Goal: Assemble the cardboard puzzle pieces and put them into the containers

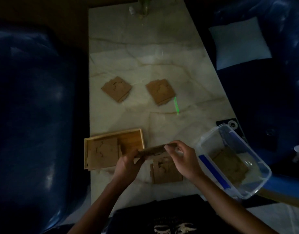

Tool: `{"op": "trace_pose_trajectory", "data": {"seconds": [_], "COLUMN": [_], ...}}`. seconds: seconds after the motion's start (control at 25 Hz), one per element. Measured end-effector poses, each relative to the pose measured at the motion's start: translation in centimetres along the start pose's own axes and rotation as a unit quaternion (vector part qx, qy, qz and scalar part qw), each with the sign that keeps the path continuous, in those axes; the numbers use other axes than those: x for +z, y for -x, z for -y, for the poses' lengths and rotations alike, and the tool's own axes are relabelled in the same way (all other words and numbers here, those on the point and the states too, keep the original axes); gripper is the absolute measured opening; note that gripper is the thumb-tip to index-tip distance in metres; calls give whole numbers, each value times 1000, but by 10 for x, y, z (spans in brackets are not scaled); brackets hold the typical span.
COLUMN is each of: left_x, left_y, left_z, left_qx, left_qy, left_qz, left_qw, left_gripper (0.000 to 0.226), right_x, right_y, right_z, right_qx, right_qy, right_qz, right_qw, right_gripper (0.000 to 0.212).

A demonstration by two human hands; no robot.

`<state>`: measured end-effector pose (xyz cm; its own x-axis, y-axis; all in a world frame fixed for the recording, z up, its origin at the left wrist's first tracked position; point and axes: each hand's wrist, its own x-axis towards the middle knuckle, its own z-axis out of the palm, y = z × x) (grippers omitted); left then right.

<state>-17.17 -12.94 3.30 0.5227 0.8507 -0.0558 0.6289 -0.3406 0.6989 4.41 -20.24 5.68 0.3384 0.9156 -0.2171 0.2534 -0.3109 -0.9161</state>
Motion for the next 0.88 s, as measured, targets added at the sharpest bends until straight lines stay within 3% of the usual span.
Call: {"op": "trace_pose_trajectory", "data": {"seconds": [0.2,0.32,0.44,0.52,0.64,0.76,0.88], "left_x": [-2,-3,-2,1,5,7,4], "left_y": [5,3,5,8,10,9,8], "left_z": [-27,-38,-47,-48,-45,-49,-58], "left_qx": [-135,-208,-265,-275,-298,-303,-288], "left_qy": [141,274,392,401,421,443,439], "left_qz": [24,-2,-11,-3,-3,-4,-6], "left_qw": [980,939,881,874,857,844,851], "left_gripper": [10,8,10,10,12,18,23], "right_x": [7,5,-2,-7,-9,-6,-5], "right_y": [7,8,10,9,8,11,15], "right_z": [15,15,10,8,10,11,13], "right_qx": [45,79,63,13,-93,-145,-167], "right_qy": [-50,-17,54,166,346,406,432], "right_qz": [-71,-77,-32,16,86,157,175], "right_qw": [995,994,996,986,930,888,869], "right_gripper": [14,18,54,69,77,96,105]}}
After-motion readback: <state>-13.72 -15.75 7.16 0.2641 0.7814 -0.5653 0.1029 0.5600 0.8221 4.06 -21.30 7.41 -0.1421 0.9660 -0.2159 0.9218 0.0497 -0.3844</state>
